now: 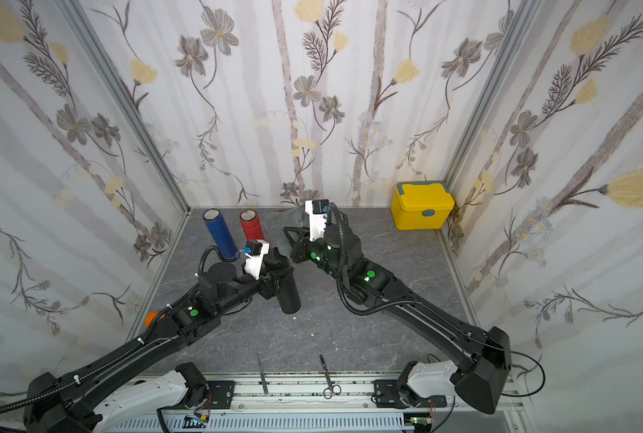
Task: Wipe the surface of the thermos
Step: Wipe the dirt from the surface of the thermos.
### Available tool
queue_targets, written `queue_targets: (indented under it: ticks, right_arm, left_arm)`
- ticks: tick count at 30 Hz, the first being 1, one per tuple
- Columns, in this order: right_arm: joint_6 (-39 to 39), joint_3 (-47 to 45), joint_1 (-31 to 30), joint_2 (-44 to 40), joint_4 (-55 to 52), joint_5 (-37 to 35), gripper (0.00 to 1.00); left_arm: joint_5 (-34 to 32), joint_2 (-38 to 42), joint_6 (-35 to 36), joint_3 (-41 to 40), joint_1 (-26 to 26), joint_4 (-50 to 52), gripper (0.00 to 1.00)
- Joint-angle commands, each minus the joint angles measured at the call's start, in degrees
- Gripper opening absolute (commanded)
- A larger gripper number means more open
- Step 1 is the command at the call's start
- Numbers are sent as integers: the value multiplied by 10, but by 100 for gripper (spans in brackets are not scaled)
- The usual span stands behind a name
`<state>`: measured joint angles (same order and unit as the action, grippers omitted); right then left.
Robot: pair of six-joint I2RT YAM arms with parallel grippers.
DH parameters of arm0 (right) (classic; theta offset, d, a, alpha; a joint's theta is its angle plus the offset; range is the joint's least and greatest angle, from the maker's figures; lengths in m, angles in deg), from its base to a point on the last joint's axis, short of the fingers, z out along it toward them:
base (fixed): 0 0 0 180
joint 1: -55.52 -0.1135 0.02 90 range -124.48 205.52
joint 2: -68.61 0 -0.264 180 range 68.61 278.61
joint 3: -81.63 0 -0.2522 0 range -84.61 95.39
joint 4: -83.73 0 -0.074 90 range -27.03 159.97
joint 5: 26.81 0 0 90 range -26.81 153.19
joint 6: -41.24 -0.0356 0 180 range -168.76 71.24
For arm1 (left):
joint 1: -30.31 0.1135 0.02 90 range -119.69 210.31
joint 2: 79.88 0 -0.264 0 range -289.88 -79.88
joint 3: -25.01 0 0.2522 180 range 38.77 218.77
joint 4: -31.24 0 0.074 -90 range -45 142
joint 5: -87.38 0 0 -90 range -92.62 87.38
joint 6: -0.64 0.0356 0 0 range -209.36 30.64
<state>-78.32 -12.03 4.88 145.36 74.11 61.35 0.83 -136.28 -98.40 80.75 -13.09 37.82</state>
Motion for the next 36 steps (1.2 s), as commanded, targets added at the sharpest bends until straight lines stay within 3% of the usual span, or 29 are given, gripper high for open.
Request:
queue_targets:
  ticks: [1,9,19,30,36]
  right_arm:
    - [-16,30,1,44,18,75,0]
    - [-49,-58,-15,38,-10,200,0]
    - [-64,-255,-26,-175,-3,135,0]
    - [-98,-432,-33,-236,51,74,0]
    - [-83,-466,-37,-179,214,84,0]
  left_arm:
    - [-21,-9,16,-4,-1,-60,0]
    - [-62,-32,33,-3,-1,-64,0]
    - [-71,-34,19,-10,18,-73,0]
    - [-101,43,-123,46,55,13,0]
    - [-70,100,-217,57,67,13,0]
